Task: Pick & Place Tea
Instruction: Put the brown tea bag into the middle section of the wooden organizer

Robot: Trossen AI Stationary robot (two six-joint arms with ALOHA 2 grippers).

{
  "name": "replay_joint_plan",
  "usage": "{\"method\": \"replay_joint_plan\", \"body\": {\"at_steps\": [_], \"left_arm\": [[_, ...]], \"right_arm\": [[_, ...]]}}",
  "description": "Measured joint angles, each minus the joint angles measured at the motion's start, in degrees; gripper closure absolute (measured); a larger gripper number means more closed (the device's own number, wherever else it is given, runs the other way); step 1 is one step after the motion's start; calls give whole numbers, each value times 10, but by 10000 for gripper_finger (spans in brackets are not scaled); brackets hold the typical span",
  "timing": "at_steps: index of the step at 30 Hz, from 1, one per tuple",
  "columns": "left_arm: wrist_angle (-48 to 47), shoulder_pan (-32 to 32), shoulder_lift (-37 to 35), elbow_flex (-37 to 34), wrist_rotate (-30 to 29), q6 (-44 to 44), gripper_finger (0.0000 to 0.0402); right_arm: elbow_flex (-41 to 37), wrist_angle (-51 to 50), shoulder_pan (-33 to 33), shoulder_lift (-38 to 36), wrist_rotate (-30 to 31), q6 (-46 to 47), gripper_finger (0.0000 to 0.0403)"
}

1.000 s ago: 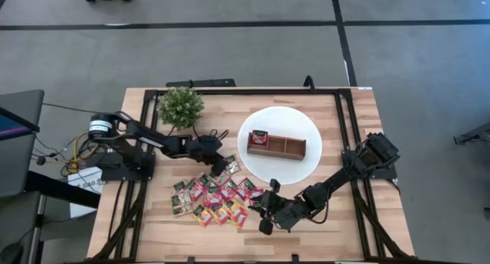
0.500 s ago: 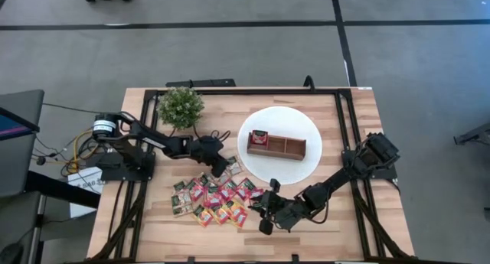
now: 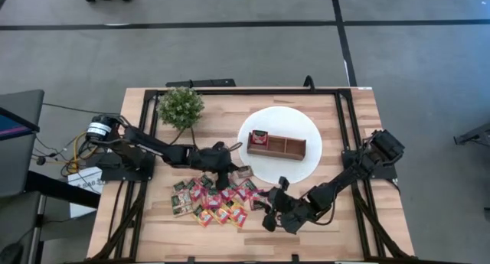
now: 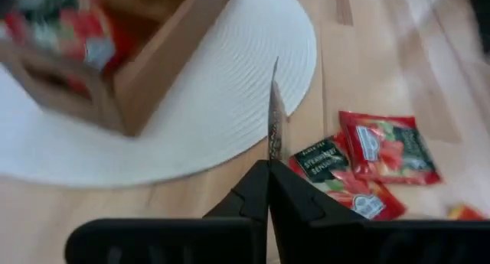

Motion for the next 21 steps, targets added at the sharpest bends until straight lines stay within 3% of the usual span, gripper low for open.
{"method": "replay_joint_plan", "body": {"at_steps": [4, 10, 14, 21], "left_arm": [[-10, -56, -1, 28, -61, 72, 401], [-25, -99, -1, 41, -101, 107, 401], [-32, -108, -1, 41, -111, 107, 401], [-37, -109, -1, 41, -112, 107, 401]], "right_arm": [[0, -37, -12, -6, 21, 9, 273], [0, -27, -44, -6, 24, -89, 243], [3, -9, -69, -6, -17, -152, 233], [24, -4, -108, -6, -54, -201, 264]]}}
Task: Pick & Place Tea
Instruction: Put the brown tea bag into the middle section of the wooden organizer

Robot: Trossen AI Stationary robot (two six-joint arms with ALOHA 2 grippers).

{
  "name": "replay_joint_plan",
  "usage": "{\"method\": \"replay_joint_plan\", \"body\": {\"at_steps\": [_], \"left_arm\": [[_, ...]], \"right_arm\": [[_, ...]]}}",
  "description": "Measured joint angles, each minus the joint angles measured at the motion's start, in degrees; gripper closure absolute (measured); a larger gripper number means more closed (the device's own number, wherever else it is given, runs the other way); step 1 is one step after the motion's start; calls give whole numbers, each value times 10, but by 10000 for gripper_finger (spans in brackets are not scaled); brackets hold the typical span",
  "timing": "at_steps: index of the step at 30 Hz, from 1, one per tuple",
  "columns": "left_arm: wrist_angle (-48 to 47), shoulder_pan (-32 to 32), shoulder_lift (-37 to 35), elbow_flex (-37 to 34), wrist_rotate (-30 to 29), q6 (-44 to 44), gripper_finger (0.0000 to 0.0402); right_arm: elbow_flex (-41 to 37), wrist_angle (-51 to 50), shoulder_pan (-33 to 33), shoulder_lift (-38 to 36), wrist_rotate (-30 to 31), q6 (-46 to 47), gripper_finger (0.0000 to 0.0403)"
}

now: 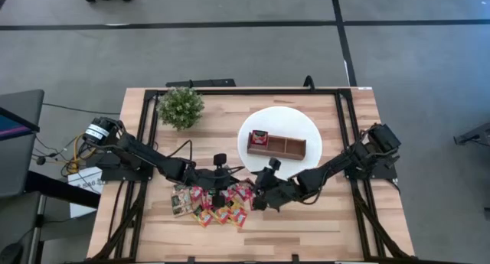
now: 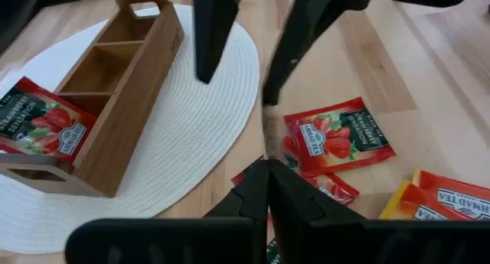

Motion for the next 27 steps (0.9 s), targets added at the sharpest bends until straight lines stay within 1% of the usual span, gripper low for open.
{"method": "replay_joint_plan", "body": {"at_steps": [4, 6, 11, 13, 15, 17, 21, 23, 25, 27], "left_arm": [[1, 0, 0, 0, -1, 0, 402], [1, 0, 0, 0, -1, -1, 401], [2, 0, 0, 0, 0, -20, 401], [-1, 0, 0, 0, 1, -20, 395], [-24, 0, -10, 0, -3, -20, 380], [-55, 0, -27, 0, -30, -21, 357], [-159, -10, -86, 0, -154, -56, 303], [-201, -24, -115, 0, -198, -74, 280], [-223, -42, -140, 0, -213, -87, 265], [-225, -60, -154, 0, -214, -107, 256]], "right_arm": [[12, 0, -14, 0, -69, -12, 304], [14, 1, -20, 0, -88, -13, 327], [14, -2, -22, 0, -86, -22, 392], [14, -5, -20, 0, -84, -17, 396], [14, -27, -16, 0, -67, -2, 398], [14, -81, -11, -8, -36, 23, 401], [16, -225, -6, -69, 24, 90, 402], [15, -294, -15, -98, 44, 98, 402], [14, -356, -32, -130, 50, 92, 402], [14, -407, -56, -163, 53, 79, 402]]}}
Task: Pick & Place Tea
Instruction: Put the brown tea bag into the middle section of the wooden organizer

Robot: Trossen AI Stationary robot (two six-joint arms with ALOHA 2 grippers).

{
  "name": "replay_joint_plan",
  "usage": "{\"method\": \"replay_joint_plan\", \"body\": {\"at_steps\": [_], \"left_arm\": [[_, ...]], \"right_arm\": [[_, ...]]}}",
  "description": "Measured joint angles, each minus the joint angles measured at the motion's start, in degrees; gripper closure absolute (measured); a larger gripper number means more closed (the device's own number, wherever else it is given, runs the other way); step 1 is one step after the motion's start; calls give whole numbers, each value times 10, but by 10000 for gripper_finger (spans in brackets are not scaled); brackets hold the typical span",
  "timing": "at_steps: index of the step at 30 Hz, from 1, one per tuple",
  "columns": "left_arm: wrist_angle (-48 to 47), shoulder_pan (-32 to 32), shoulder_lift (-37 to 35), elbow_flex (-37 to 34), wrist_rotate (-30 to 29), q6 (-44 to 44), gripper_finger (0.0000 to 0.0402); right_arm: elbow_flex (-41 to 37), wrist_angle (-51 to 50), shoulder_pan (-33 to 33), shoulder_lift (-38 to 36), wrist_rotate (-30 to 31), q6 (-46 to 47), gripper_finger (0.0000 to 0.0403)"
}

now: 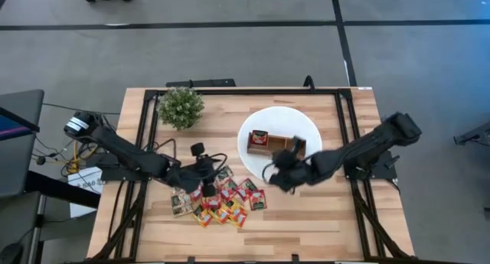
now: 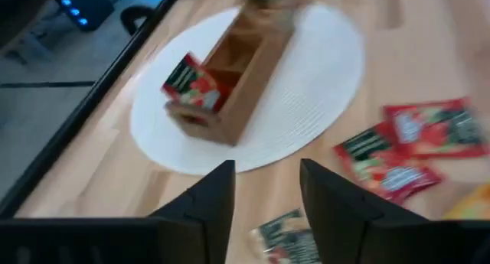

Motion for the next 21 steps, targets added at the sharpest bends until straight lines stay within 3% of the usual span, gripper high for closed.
{"method": "replay_joint_plan", "body": {"at_steps": [4, 11, 15, 21], "left_arm": [[11, -44, -8, 0, -5, -15, 253], [16, -112, -7, 0, -53, -36, 253], [16, -138, -7, 0, -90, -36, 253], [16, -154, -7, 0, -107, -38, 253]], "right_arm": [[-51, 6, -66, -70, -9, -70, 403], [-204, 271, -187, -170, -169, -206, 403], [-250, 356, -227, -176, -252, -238, 403], [-275, 390, -253, -136, -297, -255, 403]]}}
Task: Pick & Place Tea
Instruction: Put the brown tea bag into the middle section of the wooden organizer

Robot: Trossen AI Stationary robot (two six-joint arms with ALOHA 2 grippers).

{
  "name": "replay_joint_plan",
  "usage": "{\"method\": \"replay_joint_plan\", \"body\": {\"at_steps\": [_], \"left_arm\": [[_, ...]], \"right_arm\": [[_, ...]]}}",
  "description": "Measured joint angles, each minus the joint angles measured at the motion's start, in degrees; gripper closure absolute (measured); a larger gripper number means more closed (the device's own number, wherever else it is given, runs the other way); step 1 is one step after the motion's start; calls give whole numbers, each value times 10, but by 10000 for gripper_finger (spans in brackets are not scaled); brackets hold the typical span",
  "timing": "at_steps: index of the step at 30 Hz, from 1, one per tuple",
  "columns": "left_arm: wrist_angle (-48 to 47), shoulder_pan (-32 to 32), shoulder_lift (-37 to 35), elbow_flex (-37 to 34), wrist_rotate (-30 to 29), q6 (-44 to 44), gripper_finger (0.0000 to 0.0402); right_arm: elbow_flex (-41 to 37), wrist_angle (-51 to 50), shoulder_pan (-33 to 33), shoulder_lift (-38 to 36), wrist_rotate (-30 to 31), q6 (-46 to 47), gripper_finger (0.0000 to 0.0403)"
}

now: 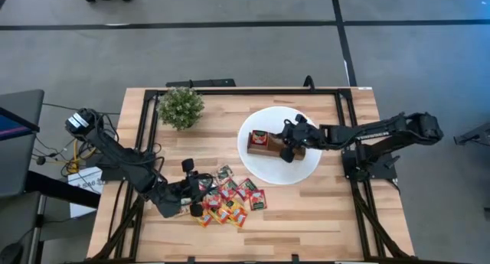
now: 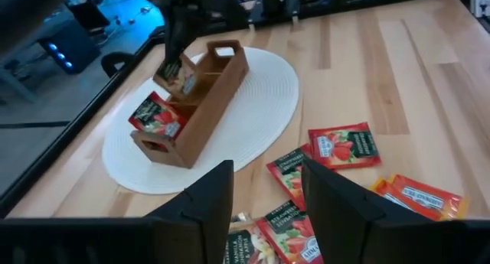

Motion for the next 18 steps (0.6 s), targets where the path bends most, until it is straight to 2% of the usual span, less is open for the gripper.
{"method": "replay_joint_plan", "body": {"at_steps": [10, 15, 18], "left_arm": [[1, -7, 0, 0, 0, -10, 253], [7, -7, 0, 0, 0, -10, 253], [19, -7, 0, 0, 0, -10, 253]], "right_arm": [[-10, 56, -13, 66, -2, -2, 393], [-10, 49, -12, 57, 11, -12, 334], [0, 36, -8, 27, 42, -25, 287]]}}
